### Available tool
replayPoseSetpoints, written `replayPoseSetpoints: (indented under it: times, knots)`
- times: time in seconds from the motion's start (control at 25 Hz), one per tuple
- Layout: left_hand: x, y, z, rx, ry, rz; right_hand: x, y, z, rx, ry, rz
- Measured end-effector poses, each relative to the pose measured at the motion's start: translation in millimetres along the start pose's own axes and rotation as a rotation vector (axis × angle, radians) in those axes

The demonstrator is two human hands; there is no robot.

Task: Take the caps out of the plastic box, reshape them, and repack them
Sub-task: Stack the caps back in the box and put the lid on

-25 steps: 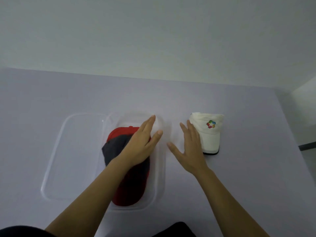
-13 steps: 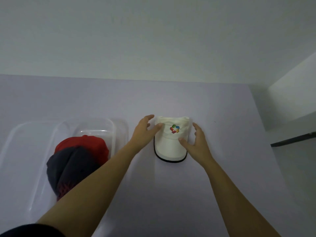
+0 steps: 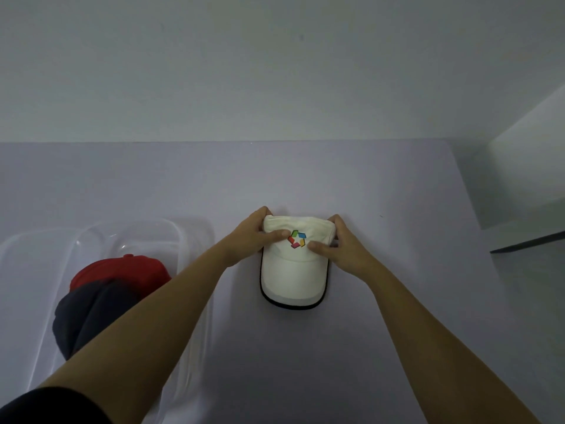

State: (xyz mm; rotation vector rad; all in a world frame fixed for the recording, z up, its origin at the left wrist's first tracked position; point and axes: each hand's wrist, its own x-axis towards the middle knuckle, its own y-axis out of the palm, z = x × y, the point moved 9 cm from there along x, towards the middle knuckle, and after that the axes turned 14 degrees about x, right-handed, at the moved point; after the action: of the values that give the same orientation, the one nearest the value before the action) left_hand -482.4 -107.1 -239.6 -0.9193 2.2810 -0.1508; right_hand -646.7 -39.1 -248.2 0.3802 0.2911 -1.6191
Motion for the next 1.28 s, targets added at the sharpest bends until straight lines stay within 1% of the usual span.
replayPoseSetpoints:
  times: [0.12,0.2,0.32,0.4,0.48,0.56,0.72,0.84,0.92,1.0,1.04,1.12,1.2,1.28]
  knots:
    - [-7,-1,-2,-0.15,-0.038,0.071,-11,10,13,0.105,-0.05,0.006]
    - [-16,-5,-14,-0.201,-0.007,0.129,-21,18,28,0.09,-0.098,0.029]
    - [-36,-11,-36,-0.072,0.046,0.26,-36,32,56,0.015,-0.171,0.086]
    - [-52,-18,-50,-0.001,0.092,0.315,-44,41,75,0.002,-0.226,0.105]
    - [-69,-32,-61,0.036,0.113,0.295,-53,52,94,0.012,-0.282,0.11]
    - [-84,-49,-68,0.069,0.129,0.239,-59,63,112,0.007,-0.338,0.102]
    - [-120,-86,-74,0.117,0.203,0.15,-71,102,144,-0.058,-0.438,0.093]
    - [-153,-120,-75,0.193,0.265,0.098,-76,133,159,-0.108,-0.518,0.025]
    - [-176,-153,-71,0.269,0.294,0.02,-75,151,154,-0.095,-0.473,-0.055]
    - [-192,-189,-64,0.317,0.309,-0.067,-73,167,130,-0.053,-0.355,-0.118]
    - [-202,-208,-59,0.322,0.311,-0.11,-73,182,113,-0.077,-0.287,-0.114]
    - [-217,-245,-47,0.312,0.321,-0.19,-75,224,79,-0.218,-0.169,-0.013]
    - [-229,-276,-34,0.283,0.331,-0.263,-72,267,59,-0.353,-0.112,0.119]
    - [-237,-297,-22,0.245,0.337,-0.307,-61,299,52,-0.443,-0.057,0.197]
